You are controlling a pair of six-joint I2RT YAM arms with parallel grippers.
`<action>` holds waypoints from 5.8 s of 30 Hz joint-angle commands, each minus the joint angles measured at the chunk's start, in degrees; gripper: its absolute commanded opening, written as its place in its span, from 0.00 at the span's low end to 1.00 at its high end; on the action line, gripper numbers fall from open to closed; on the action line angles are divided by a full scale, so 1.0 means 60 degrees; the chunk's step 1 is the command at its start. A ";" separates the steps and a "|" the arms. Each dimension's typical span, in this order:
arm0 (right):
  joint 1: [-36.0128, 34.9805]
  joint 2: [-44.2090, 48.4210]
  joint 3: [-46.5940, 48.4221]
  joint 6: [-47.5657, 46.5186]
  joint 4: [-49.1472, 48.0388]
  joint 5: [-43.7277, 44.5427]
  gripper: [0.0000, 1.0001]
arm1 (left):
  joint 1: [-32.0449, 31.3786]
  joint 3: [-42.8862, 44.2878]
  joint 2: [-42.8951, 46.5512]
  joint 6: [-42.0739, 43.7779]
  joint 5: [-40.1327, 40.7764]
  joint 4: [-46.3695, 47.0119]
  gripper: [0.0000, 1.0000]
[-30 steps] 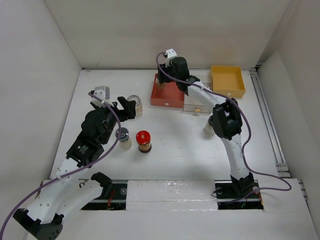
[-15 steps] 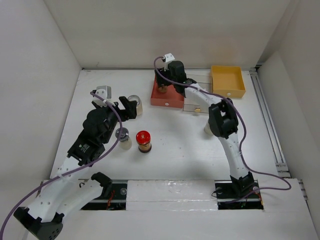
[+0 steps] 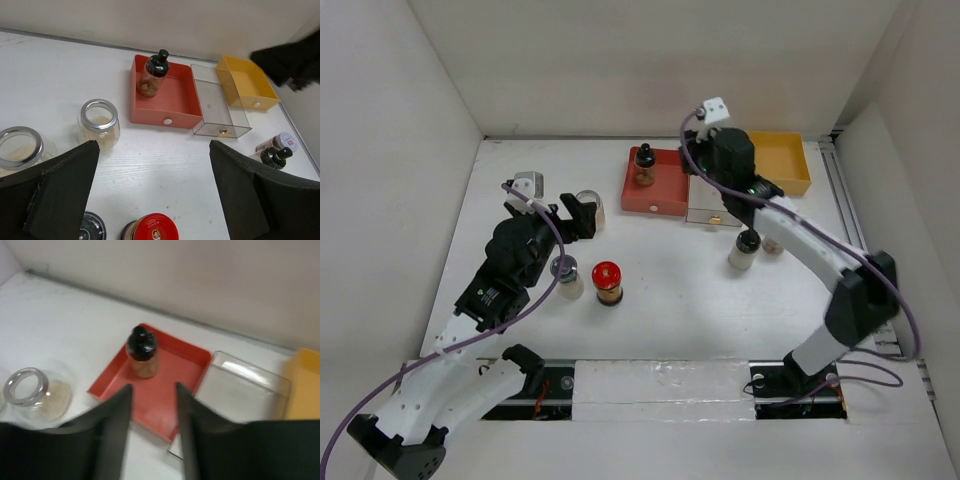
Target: Organize the condiment bottles
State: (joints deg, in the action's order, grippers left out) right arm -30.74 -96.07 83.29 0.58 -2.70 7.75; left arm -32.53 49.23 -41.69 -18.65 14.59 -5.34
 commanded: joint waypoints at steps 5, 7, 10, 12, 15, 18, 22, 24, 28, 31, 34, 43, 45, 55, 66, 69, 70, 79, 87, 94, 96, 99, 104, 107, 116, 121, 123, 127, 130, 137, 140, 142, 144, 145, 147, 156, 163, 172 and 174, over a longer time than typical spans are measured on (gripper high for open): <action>0.0216 0.4685 -0.5058 0.1512 0.1382 0.2941 0.68 | 0.0002 0.0012 0.0166 -0.0201 -0.0658 0.0583 0.91; 0.0479 0.5565 -0.5354 0.2201 0.2848 0.2942 0.84 | 0.0002 0.0012 0.0079 -0.0201 -0.0659 0.0583 0.91; 0.0962 0.6006 -0.5867 0.2335 0.3379 0.2593 1.00 | 0.0002 0.0012 0.0079 -0.0201 -0.0572 0.0583 0.93; 0.1154 0.5790 -0.5955 0.2626 0.3714 0.2254 1.00 | 0.0002 0.0012 0.0079 -0.0201 -0.0571 0.0583 0.93; 0.1242 0.5510 -0.5956 0.2731 0.3819 0.2254 1.00 | 0.0002 0.0012 0.0079 -0.0201 -0.0571 0.0583 0.93; 0.1460 0.5203 -0.6175 0.2731 0.3219 0.1729 1.00 | 0.0002 0.0012 0.0166 -0.0201 -0.0658 0.0583 0.93; 0.1564 0.4763 -0.6176 0.2731 0.3101 0.1404 0.98 | 0.0002 0.0012 0.0166 -0.0201 -0.0659 0.0671 0.93; 0.1652 0.4616 -0.6264 0.2731 0.3000 0.1593 0.97 | 0.0002 0.0012 0.0166 -0.0201 -0.0659 0.0671 0.93; 0.1988 0.4411 -0.6440 0.2643 0.2589 0.1477 0.89 | 0.0002 0.0012 0.0166 -0.0201 -0.0659 0.0671 0.93; 0.2164 0.4031 -0.6440 0.2556 0.2457 0.1477 0.81 | 0.0002 0.0012 0.0166 -0.0201 -0.0659 0.0671 0.93; 0.2252 0.3826 -0.6527 0.2555 0.2179 0.1156 0.77 | 0.0002 0.0012 0.0254 -0.0201 -0.0659 0.0671 0.93; 0.2078 0.5155 -0.5577 0.2364 0.2501 0.1066 0.50 | 0.0002 0.0012 0.0166 -0.0201 -0.0659 0.0671 0.93; 0.2077 0.5450 -0.4977 0.2263 0.2080 0.1271 0.49 | 0.0002 0.0012 0.0166 -0.0201 -0.0659 0.0671 0.93; 0.3760 0.1898 -0.1521 0.1589 -0.0193 0.1067 0.48 | 0.0002 0.0012 0.0166 -0.0201 -0.0571 0.0671 0.93; 0.5050 -0.2985 0.2948 0.0666 0.0288 -0.0484 0.45 | 0.0002 -0.0076 0.0166 -0.0201 -0.0687 0.0671 0.93; 0.5138 -0.3629 0.3300 0.0446 0.0506 -0.0603 0.45 | 0.0002 -0.0076 0.0079 -0.0201 -0.0688 0.0671 0.93; 0.5138 -0.3733 0.3302 0.0445 0.0653 -0.0603 0.45 | 0.0002 -0.0076 0.0079 -0.0201 -0.0688 0.0671 0.92; 0.4948 -0.2025 0.0216 0.0753 0.0933 0.0670 0.40 | 0.0002 -0.0076 -0.0008 -0.0201 -0.0688 0.0671 0.92; 0.4378 -0.0352 -0.1794 0.1308 0.0846 0.1023 0.41 | 0.0002 -0.0076 0.0180 -0.0201 -0.0908 0.0671 0.92; 0.3689 0.0089 -0.2279 0.1500 0.0670 0.0644 0.41 | 0.0002 -0.0076 0.0181 -0.0201 -0.0996 0.0671 0.92; 0.3455 0.0191 -0.2279 0.1603 0.0670 0.0525 0.41 | 0.0002 -0.0076 0.0181 -0.0201 -0.0996 0.0671 0.92; 0.3322 0.0192 -0.2062 0.1456 0.0670 0.1314 0.41 | 0.0002 -0.0076 0.0181 -0.0201 -0.0996 0.0671 0.92; 0.3908 -0.0305 -0.1314 0.1106 0.0670 0.1199 0.42 | 0.0002 -0.0076 0.0093 -0.0201 -0.0996 0.0671 0.92; 0.4010 -0.1078 -0.0611 0.0857 0.0567 0.1199 0.42 | 0.0002 -0.0076 0.0093 -0.0201 -0.0996 0.0671 0.92; 0.4201 -0.2723 0.0810 0.0768 0.1065 0.0642 0.50 | 0.0002 -0.0076 0.0093 -0.0201 -0.0996 0.0671 0.92; 0.4289 -0.2943 0.0811 0.0856 0.1065 0.0554 0.76 | 0.0002 -0.0076 0.0093 -0.0201 -0.0996 0.0671 0.92; 0.4289 -0.2725 0.0811 0.0856 0.1065 0.0656 0.86 | 0.0002 -0.0076 0.0093 -0.0201 -0.0996 0.0671 0.92; 0.4187 -0.1408 -0.0182 0.0944 0.1065 0.1168 1.00 | 0.0002 -0.0076 0.0093 -0.0289 -0.1215 0.0671 0.92; 0.4070 0.0173 -0.1075 0.0856 0.1065 0.1898 1.00 | 0.0002 -0.0076 0.0093 -0.0377 -0.1304 0.0671 0.92; 0.3820 0.4114 -0.5630 0.2320 0.1562 0.2971 1.00 | 0.0002 0.0012 0.0181 -0.0830 -0.0967 0.0554 0.92; 0.3922 0.5199 -0.6745 0.2496 0.2426 0.2752 1.00 | 0.0002 0.0012 0.0181 -0.0831 -0.1083 0.0554 0.92; 0.4156 0.5508 -0.7200 0.2351 0.2515 0.2460 1.00 | 0.0002 0.0012 0.0181 -0.0831 -0.1171 0.0554 0.92; 0.4433 0.5612 -0.7289 0.2175 0.2238 0.1921 1.00 | 0.0002 0.0012 0.0181 -0.0831 -0.1172 0.0554 0.92; 0.4522 0.5438 -0.7159 0.2058 0.2135 0.1685 1.00 | 0.0002 0.0012 0.0181 -0.0831 -0.1288 0.0554 0.92; 0.4625 0.5217 -0.6924 0.1824 0.1916 0.1303 1.00 | 0.0002 0.0012 0.0181 -0.0831 -0.1289 0.0554 0.92; 0.4713 0.3446 -0.6103 0.1500 0.1316 0.0393 1.00 | 0.0002 0.0012 0.0093 -0.0743 -0.1377 0.0554 0.92; 0.4713 0.3224 -0.6220 0.1821 0.1138 0.1271 0.90 | 0.0002 0.0012 0.0093 -0.0743 -0.1377 0.0642 0.92; 0.4800 0.3224 -0.6132 0.1910 0.0948 0.1550 0.74 | 0.0002 0.0012 0.0093 -0.0656 -0.1465 0.0642 0.92; 0.4801 0.3136 -0.6132 0.1998 0.0948 0.1550 0.62 | 0.0002 0.0012 0.0093 -0.0655 -0.1465 0.0642 0.92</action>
State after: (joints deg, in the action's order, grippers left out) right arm -2.66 -77.30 44.47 11.57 6.00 15.35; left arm -32.53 49.19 -41.36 -23.03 6.48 -4.10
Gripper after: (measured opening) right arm 0.668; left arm 0.916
